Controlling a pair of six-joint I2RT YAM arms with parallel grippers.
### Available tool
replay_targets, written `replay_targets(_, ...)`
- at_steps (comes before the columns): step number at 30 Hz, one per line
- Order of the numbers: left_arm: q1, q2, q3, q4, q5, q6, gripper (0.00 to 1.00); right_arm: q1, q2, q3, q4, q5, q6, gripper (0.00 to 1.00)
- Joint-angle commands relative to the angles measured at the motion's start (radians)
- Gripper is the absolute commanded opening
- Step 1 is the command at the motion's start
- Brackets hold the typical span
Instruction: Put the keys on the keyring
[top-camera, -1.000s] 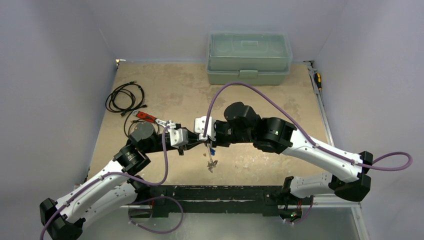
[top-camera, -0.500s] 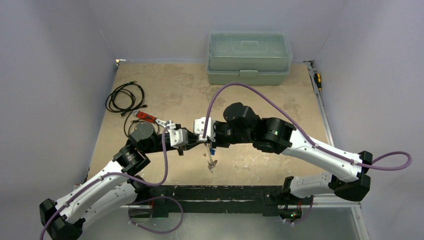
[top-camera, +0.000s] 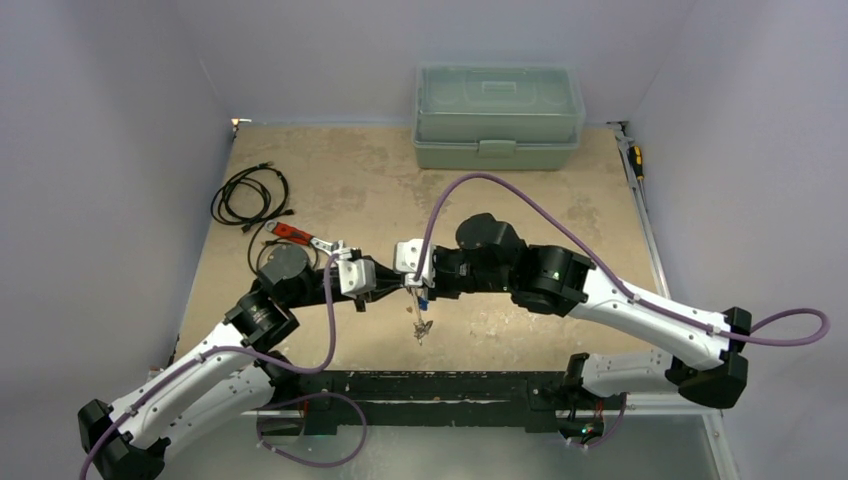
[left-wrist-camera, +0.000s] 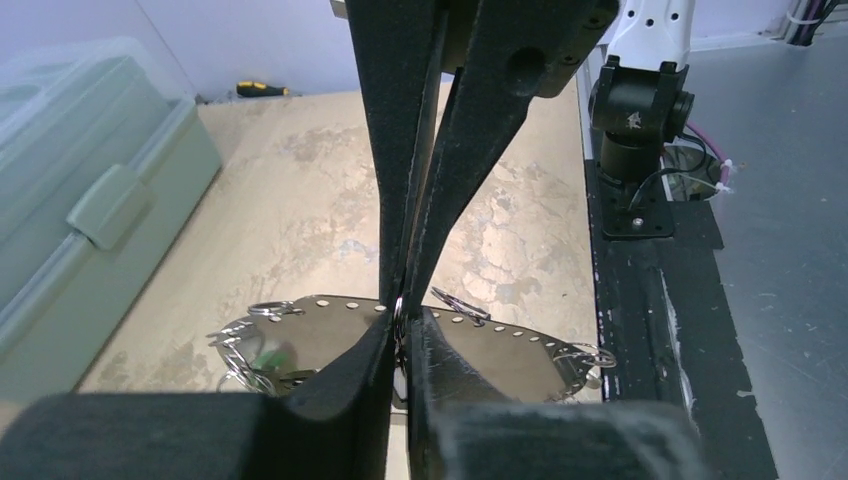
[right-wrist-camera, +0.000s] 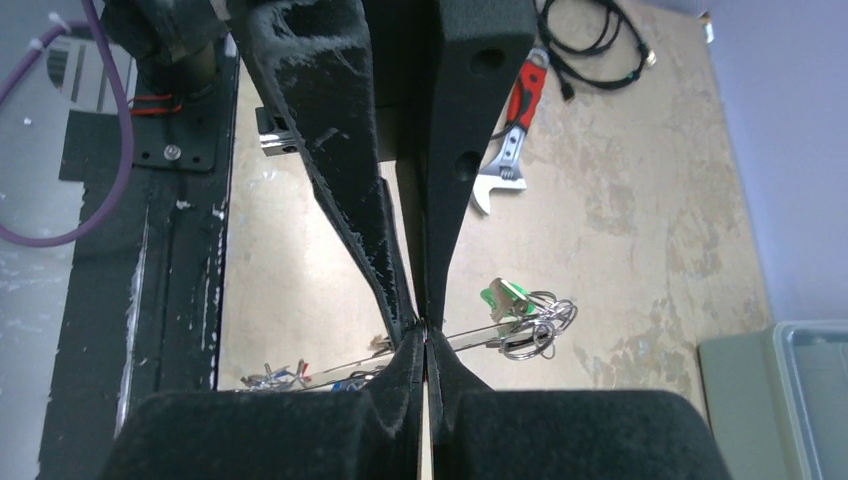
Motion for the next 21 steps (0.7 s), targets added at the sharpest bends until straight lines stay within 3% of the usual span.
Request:
replay_targets(1,-0.007,-0.044,0.027,0.122,0.029,0.012,0.15,-0.002,-0.111,-0.099,0.222,0.024,0.029,0.0)
replay_targets(5,-0.007,-0.065,0.015,0.145,0.027,0.0,0.35,-0.001,-0.185,-0.179,0.341,0.042,0.053,0.0)
replay_targets(8,-0.007,-0.078,0.009,0.157,0.023,-0.004,0.4,-0.002,-0.218,-0.209,0.392,0.05,0.063,0.0)
replay_targets(10,-0.007,-0.087,0.006,0.167,0.021,-0.01,0.4,-0.002,-0.24,-0.231,0.43,0.054,0.071,0.0)
replay_targets(16,-0.008,-0.098,-0.006,0.211,0.025,-0.04,0.25,-0.002,-0.309,-0.327,0.577,0.039,0.114,0.0)
replay_targets(21,-0.007,-0.095,-0.016,0.257,0.036,-0.072,0.25,-0.001,-0.347,-0.374,0.666,-0.002,0.152,0.0)
